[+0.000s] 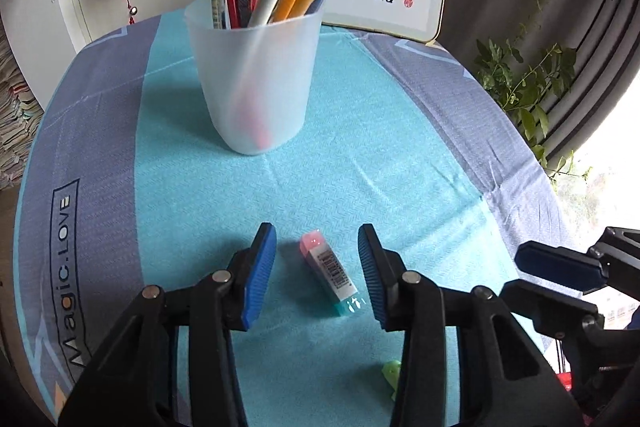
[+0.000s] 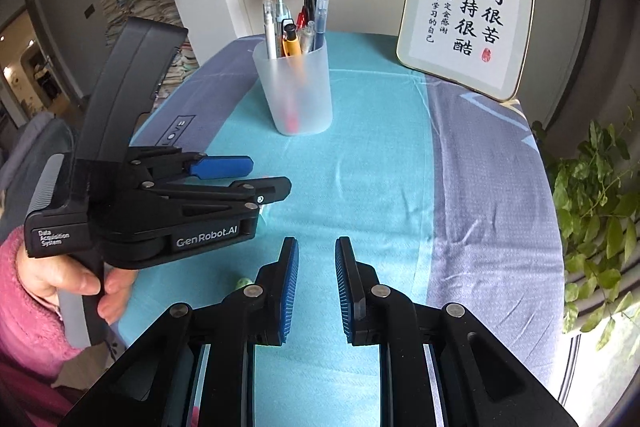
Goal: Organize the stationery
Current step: 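Grasp the pink eraser with the left tool while the right tool grasps the green highlighter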
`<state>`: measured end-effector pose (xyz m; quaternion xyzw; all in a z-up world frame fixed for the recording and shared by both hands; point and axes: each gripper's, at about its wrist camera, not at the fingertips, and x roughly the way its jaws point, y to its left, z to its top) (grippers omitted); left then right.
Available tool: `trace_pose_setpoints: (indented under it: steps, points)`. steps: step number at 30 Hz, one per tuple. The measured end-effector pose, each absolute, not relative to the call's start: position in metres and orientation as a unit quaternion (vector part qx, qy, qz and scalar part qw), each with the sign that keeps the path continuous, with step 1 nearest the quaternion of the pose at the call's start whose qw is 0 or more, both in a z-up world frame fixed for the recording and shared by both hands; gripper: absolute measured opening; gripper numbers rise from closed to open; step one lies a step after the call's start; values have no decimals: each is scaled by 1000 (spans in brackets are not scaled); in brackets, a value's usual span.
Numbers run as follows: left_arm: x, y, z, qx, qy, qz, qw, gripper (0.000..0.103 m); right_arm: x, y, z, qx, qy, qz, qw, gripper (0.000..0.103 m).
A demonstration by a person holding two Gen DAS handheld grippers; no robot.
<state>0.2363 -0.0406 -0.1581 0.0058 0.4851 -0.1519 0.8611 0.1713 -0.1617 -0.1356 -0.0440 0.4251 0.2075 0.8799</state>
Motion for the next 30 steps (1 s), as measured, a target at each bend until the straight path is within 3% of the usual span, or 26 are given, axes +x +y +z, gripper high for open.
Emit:
trace_pose_setpoints:
  steps: [7,20,30]
  points:
    - [234,-31,-164,-16,492,-154,857,9,168,-169,-132,-38,420,201,884,18]
    - [192,44,-141,-54,451,-126,882,9,156,-141,-143,-58,444,238,862,18]
    - [172,43,-146,-38,457,-147,877,9,158,-112,-166,-72,488,256,831,18]
